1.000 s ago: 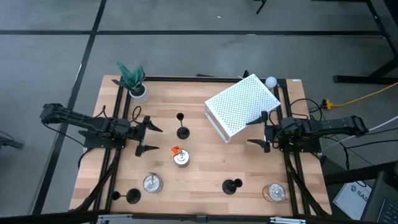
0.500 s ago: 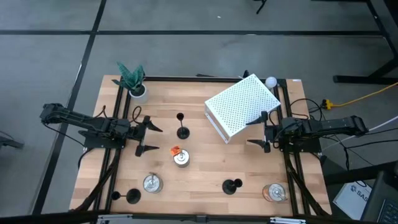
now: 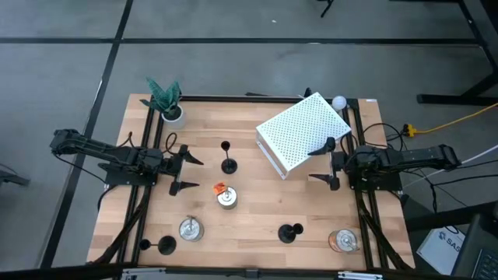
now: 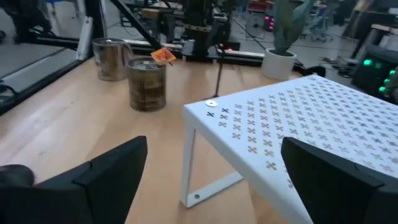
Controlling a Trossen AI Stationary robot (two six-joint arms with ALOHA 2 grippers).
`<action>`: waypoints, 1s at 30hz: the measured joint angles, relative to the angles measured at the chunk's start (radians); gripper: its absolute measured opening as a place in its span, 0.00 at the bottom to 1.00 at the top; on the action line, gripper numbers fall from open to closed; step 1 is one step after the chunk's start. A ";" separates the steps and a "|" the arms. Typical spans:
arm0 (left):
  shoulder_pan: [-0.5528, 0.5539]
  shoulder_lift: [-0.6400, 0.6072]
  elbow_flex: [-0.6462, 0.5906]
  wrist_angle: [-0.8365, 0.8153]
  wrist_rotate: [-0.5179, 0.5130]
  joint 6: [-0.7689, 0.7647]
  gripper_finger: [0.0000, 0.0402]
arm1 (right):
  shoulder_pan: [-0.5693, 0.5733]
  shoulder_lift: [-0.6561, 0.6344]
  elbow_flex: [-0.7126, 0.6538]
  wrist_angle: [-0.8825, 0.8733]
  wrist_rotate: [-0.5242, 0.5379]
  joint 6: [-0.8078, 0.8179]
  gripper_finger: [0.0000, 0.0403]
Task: Pick & Place candle stick holders
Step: Put the bottom right black candle holder on the shelf
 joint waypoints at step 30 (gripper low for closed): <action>0.000 0.000 0.000 0.000 0.000 0.000 1.00 | 0.001 0.022 0.000 0.143 -0.466 0.022 0.93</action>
